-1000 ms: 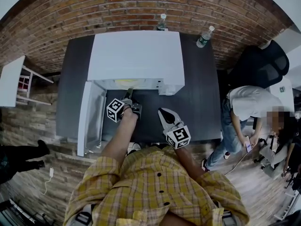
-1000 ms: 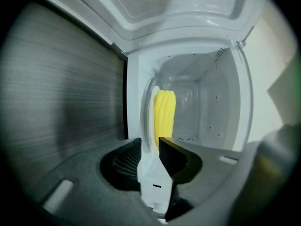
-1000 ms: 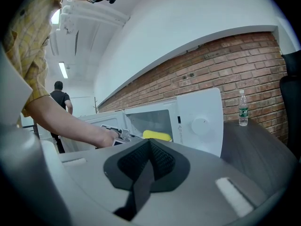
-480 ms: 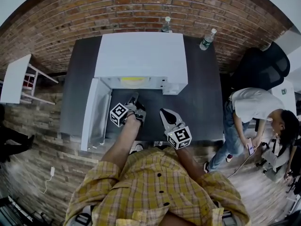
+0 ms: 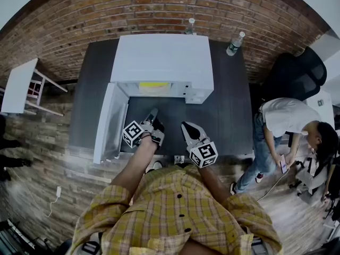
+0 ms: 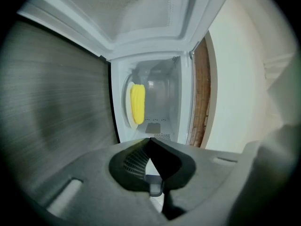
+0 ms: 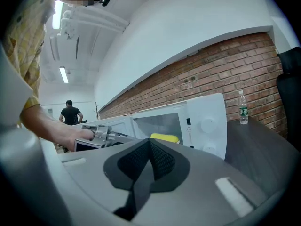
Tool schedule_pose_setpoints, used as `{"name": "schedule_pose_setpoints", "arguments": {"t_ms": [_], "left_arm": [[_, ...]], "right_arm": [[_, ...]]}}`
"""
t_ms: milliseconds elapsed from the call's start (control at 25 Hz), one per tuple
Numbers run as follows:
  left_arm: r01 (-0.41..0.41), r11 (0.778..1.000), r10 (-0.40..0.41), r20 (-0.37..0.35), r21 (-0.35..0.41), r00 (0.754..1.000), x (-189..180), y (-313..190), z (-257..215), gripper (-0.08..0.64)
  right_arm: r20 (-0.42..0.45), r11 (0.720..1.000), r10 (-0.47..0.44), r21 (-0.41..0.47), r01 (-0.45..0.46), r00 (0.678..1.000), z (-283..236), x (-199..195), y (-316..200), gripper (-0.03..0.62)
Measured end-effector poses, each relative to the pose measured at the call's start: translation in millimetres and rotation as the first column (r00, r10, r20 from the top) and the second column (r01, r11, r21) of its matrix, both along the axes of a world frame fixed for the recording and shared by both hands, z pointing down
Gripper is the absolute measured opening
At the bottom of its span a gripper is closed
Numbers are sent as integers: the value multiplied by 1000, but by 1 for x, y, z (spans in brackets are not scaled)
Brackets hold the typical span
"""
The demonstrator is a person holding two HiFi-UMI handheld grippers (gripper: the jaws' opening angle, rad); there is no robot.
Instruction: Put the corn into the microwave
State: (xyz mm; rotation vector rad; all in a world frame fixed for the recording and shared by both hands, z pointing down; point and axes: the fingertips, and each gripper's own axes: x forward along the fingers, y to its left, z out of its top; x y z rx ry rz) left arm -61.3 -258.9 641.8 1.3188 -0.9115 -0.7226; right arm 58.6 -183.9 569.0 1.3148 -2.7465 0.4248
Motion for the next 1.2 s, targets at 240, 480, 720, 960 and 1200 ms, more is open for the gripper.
{"name": "schedule_pose_setpoints", "arguments": {"t_ms": [240, 480, 720, 960, 1200], "left_arm": [[-29, 996, 27, 28, 82, 999, -4, 24, -17, -2], [-51, 970, 49, 14, 237, 999, 6, 41, -45, -2], [-137, 962, 82, 226, 238, 971, 1, 57, -41, -2], [-282, 900, 131, 411, 334, 902, 14, 72, -60, -3], [-402, 847, 118, 615, 348, 780, 16, 83, -64, -3]], "right_arm": [[-21, 1000, 18, -12, -19, 1000, 4, -1, 8, 3], [-6, 1000, 13, -8, -14, 1000, -1, -6, 18, 3], [28, 1000, 12, -6, -12, 1000, -9, -10, 25, 3], [42, 1000, 11, -11, -11, 999, -9, -14, 31, 3], [48, 1000, 14, -10, -14, 999, -9, -18, 34, 3]]}}
